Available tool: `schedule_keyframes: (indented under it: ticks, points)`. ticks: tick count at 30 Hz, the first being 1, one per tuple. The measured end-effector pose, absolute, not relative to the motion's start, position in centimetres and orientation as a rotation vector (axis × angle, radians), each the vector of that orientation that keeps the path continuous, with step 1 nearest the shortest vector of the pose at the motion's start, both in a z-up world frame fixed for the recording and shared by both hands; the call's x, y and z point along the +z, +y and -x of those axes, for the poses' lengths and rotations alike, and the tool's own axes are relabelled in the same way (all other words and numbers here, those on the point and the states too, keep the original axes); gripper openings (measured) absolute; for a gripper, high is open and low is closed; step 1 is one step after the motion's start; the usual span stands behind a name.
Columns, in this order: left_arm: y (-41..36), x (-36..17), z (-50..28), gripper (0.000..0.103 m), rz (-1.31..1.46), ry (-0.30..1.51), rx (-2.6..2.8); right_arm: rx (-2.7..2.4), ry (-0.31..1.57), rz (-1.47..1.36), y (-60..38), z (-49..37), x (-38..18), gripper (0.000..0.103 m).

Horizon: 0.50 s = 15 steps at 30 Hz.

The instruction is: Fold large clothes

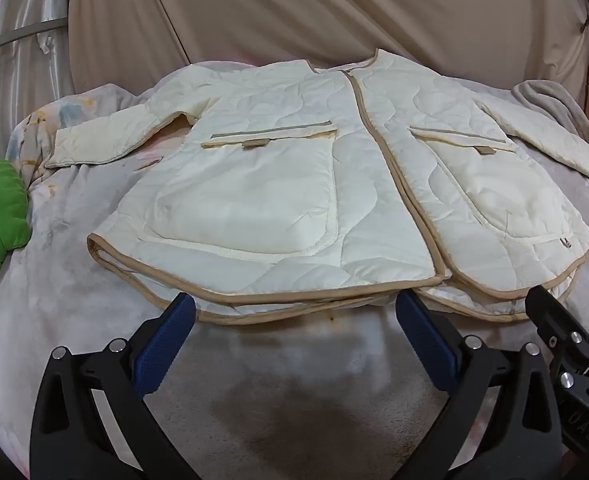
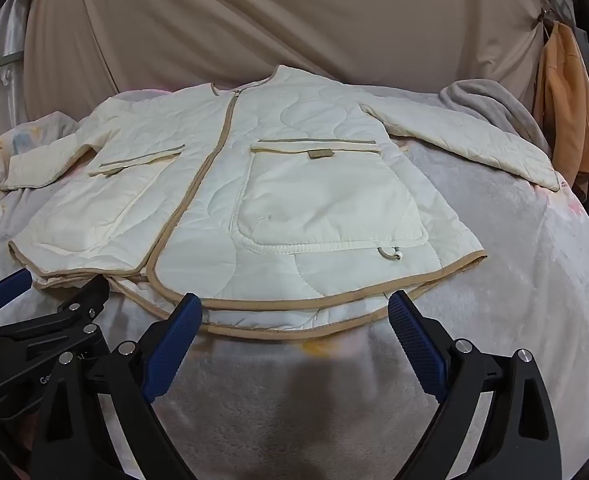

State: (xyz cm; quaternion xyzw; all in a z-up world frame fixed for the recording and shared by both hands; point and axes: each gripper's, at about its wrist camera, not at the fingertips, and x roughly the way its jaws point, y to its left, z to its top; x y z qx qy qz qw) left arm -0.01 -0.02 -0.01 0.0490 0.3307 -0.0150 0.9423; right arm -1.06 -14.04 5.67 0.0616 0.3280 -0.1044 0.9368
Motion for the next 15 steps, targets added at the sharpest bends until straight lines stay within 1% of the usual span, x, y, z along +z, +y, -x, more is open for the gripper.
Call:
schedule_keyframes:
  ticks: [15]
  points:
    - [-0.55,-0.57,0.08,0.098,-0.116,0.679,-0.027,-0.215,0.677,-0.132,-14.1,1.01,5.59,0.092]
